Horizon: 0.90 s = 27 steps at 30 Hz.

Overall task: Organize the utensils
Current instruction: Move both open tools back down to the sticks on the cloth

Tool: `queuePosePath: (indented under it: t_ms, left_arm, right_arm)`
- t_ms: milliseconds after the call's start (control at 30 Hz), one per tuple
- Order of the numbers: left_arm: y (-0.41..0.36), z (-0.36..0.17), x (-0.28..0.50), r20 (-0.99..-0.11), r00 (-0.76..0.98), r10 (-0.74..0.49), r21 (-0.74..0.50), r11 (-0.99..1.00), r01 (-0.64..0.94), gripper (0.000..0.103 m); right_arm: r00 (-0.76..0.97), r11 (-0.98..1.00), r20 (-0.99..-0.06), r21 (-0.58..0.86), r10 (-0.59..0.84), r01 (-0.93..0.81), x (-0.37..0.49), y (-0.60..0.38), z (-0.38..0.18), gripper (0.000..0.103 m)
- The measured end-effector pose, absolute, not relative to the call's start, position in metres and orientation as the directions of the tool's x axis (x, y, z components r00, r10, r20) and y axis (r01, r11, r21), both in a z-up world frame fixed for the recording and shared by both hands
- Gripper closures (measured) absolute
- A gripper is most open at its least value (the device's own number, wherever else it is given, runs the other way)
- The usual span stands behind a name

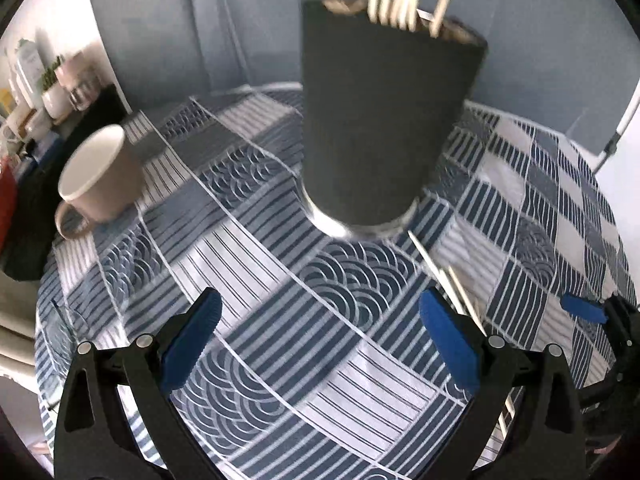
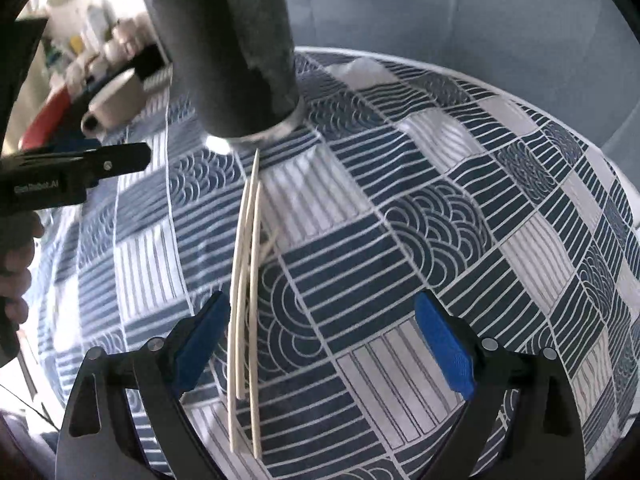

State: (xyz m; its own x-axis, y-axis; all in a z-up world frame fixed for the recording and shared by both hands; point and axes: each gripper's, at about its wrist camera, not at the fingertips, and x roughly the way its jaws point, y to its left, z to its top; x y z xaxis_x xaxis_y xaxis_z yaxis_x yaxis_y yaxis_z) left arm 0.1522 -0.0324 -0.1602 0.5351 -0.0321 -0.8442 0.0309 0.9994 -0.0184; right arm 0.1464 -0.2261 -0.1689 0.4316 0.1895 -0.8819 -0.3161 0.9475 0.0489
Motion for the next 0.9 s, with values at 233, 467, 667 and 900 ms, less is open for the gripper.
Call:
queuePosePath:
  t_ms: [233,467,667,900]
  left_arm:
    - [-0.054,-0.182,0.153,-0.879,0.475,-0.024,0.011,0.997,0.072,0.006]
    - [-0.071,-0.195,0.16,-0.898,0.441,-0.011,0.022,0.997,0.071,0.006]
    - [-0.084,-0.2,0.166,-0.911,0.412,-0.033,-0.009,0.998,0.061,0.006]
    - [-0.1,-0.208,0.171,-0.919,0.393,-0.034,-0.012,0.998,0.06,0.006]
  right_arm:
    - [0.404,0.947,-0.904,0.001,0.138,-0.321,0.147,-0.223,-0.183,0.014]
    - [0.413,0.943,-0.904,-0.033,0.114,-0.332,0.149,-0.225,-0.187,0.013]
    - [0.397,0.951,-0.916,-0.067,0.062,-0.302,0.15,-0.239,-0.19,0.012]
    - [0.387,0.956,-0.919,-0.041,0.079,-0.291,0.147,-0.251,-0.191,0.01]
